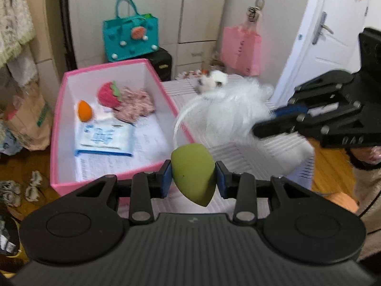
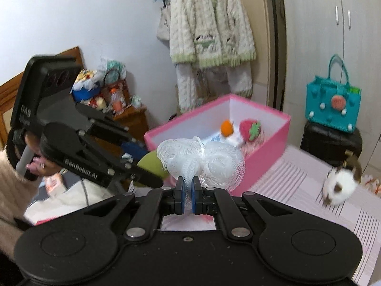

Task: Organize soft objects
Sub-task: 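Carry the sponge with the left tool while the right tool carries the puff over the box, then open the left tool to drop the sponge while the right tool releases the puff into the box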

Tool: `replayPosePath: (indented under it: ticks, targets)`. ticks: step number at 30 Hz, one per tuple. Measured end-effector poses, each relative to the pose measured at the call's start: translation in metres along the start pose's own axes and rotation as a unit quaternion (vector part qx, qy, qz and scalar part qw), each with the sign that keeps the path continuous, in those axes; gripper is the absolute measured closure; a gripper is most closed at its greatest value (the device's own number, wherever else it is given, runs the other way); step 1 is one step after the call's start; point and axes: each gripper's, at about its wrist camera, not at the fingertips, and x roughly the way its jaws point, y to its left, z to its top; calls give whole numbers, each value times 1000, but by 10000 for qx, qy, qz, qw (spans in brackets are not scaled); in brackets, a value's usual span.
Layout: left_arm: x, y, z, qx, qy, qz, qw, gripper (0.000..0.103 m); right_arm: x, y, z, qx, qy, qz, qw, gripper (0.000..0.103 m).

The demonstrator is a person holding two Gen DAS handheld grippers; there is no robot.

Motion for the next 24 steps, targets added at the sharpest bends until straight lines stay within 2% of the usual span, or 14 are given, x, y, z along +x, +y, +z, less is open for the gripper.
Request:
replayPosePath:
  ticks: [4,7,12,19,24]
  targets:
    - [9,25,6,7,137,547,9984,66,12,-4,19,-289,-120,-424,9986,97]
    - [14,48,15,-178,199,565,9980,66,23,-12,32,-375,-111,-620,9973,97]
    - [27,67,35,-97,94,683,9976,66,54,-26,50,-480,24,-824,9954,97]
    - [77,94,59,-73,371,668,9971,66,126,-41,64,-568,564,-943,9923,97]
    - [109,114,73,-67,472,909,9947,65,165,-50,69,-749,919,-1093,9869,97]
